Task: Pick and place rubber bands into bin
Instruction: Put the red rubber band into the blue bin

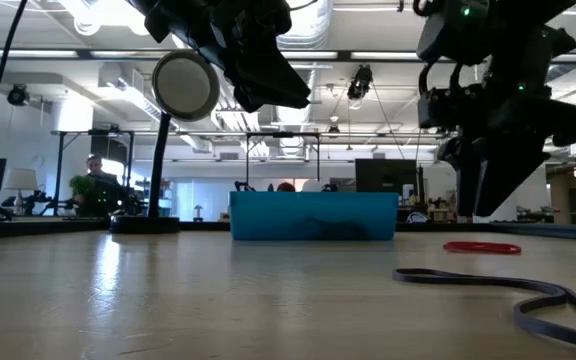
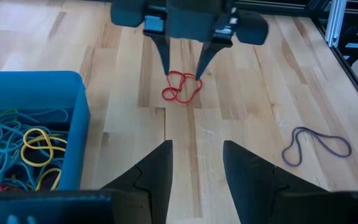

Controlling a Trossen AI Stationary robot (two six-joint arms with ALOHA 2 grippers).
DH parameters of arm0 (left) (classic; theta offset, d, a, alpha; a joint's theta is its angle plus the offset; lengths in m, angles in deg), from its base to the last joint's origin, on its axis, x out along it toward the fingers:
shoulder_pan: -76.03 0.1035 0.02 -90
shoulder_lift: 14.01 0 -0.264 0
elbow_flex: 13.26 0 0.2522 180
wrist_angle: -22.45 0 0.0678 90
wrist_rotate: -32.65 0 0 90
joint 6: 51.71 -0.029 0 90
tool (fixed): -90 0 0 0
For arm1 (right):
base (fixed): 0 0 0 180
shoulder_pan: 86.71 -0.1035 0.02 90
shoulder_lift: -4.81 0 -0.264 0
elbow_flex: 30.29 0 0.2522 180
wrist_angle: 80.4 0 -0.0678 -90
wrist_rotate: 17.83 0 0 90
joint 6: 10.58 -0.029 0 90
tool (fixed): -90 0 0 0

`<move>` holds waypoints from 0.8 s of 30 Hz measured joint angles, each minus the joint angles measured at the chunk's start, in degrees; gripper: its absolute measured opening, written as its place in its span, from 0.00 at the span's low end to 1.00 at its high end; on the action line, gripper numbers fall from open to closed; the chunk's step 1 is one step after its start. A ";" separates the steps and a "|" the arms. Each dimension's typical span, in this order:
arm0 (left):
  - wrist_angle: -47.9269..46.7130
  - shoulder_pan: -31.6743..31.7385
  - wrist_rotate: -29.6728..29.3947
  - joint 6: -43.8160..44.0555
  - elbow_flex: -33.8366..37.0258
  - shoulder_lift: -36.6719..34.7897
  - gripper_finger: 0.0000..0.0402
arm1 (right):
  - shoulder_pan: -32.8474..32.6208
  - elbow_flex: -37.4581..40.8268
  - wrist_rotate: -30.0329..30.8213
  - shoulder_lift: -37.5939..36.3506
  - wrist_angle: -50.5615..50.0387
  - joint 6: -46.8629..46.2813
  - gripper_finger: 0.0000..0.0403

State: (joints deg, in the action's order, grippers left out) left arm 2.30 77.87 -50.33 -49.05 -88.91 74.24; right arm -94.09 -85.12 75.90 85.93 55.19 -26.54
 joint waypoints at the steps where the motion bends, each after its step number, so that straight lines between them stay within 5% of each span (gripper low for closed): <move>1: -0.03 0.01 0.00 0.00 0.00 0.00 0.31 | 0.62 0.45 -0.64 0.00 0.06 0.38 0.52; 11: -0.07 0.00 -0.01 -0.03 0.04 0.00 0.31 | 3.92 4.22 -5.13 0.04 3.97 2.66 0.63; 24: -0.05 0.00 0.00 -0.04 0.15 0.00 0.31 | 3.88 2.79 -4.82 8.83 5.14 1.33 0.63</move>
State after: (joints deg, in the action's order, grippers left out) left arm 2.25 77.87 -50.33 -49.10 -88.76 74.24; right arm -90.21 -82.32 71.08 94.76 60.33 -25.21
